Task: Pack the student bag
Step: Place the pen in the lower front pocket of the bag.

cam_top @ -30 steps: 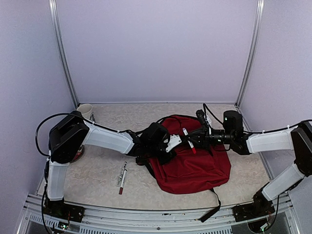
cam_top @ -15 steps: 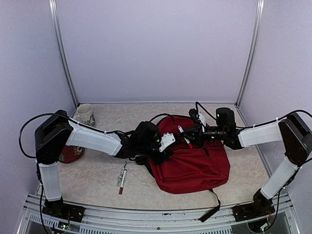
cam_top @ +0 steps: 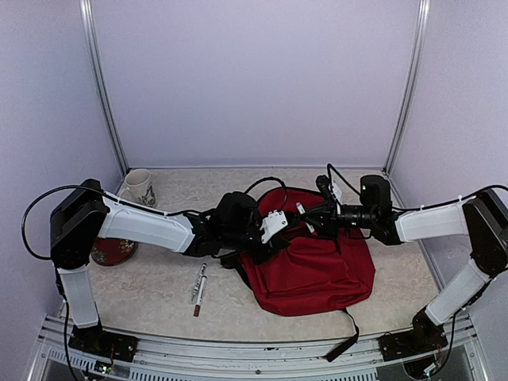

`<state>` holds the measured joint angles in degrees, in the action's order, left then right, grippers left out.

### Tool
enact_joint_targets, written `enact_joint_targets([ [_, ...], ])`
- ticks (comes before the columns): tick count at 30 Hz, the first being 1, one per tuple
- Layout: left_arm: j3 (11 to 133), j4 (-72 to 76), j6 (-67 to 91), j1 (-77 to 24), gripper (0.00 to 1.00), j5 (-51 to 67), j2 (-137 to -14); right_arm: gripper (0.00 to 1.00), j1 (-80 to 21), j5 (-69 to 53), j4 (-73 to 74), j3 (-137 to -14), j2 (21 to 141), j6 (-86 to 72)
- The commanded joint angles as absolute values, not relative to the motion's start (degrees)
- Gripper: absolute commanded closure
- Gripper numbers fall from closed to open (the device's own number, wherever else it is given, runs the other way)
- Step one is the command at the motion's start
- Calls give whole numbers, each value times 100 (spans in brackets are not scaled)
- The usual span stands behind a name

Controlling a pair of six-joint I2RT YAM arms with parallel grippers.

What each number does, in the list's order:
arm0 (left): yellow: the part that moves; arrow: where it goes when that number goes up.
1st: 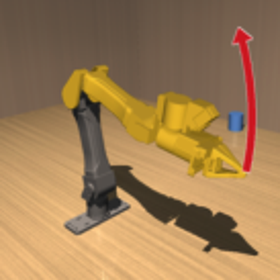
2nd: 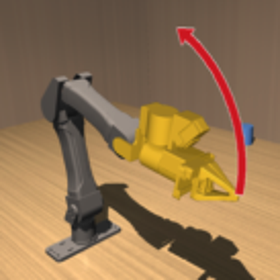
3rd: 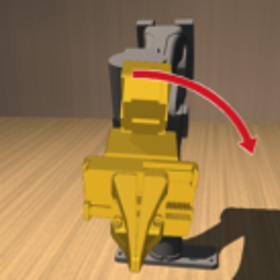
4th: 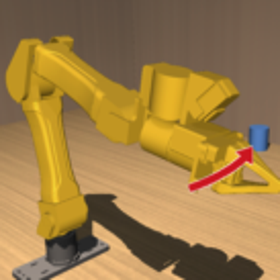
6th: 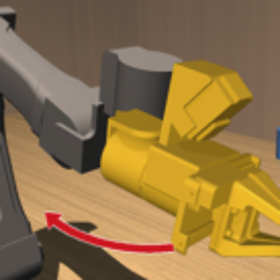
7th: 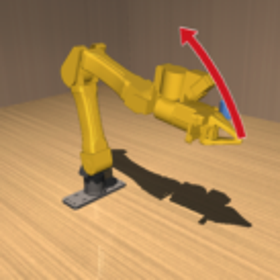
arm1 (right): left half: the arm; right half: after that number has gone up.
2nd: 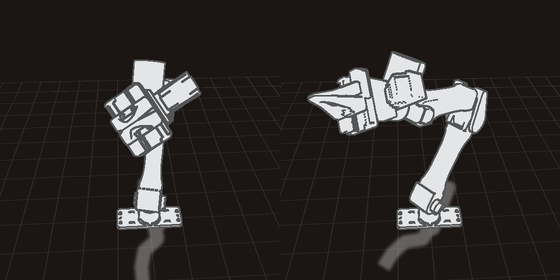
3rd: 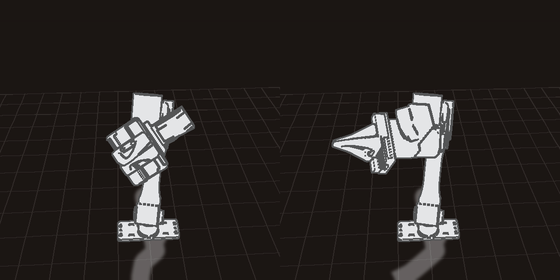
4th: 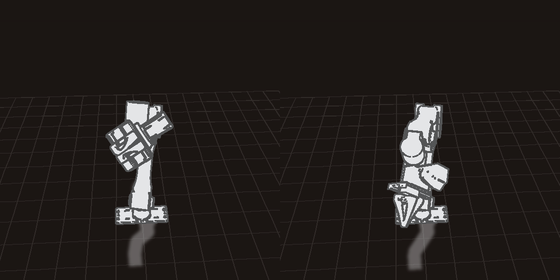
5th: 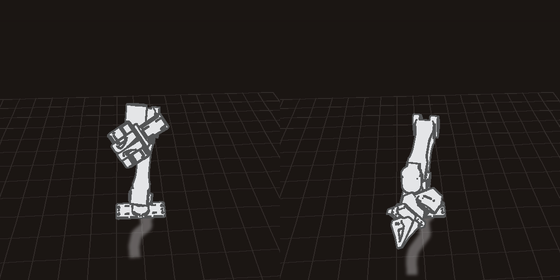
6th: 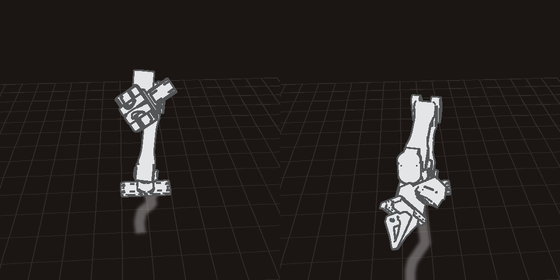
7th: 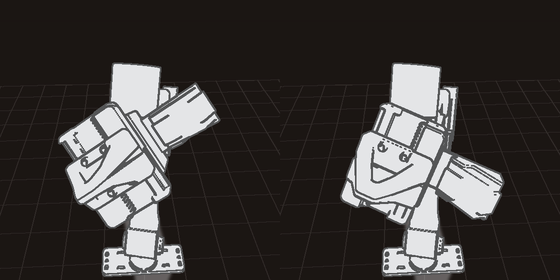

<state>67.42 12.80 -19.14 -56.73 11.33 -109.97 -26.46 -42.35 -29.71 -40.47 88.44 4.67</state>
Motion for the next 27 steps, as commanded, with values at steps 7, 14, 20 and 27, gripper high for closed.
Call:
enact_joint_targets([
  [7, 6415, 1479, -1939, -5747, 100, 1194, -10683, 100, -2787, -3591, 1154, -5203, 8871, 2117],
  [14, 6598, 1503, -1955, -5761, 100, 1309, -10711, 100, -3089, -2326, 2310, -5736, 9212, 2630],
  [20, 6509, 1503, -1989, -5756, 100, 1240, -10594, 83, -3168, -2138, 2643, -6120, 9219, 2871],
  [27, 6472, 1538, -1996, -5766, 100, 1245, -10571, 63, -3171, -2174, 2790, -5933, 8736, 3084],
])
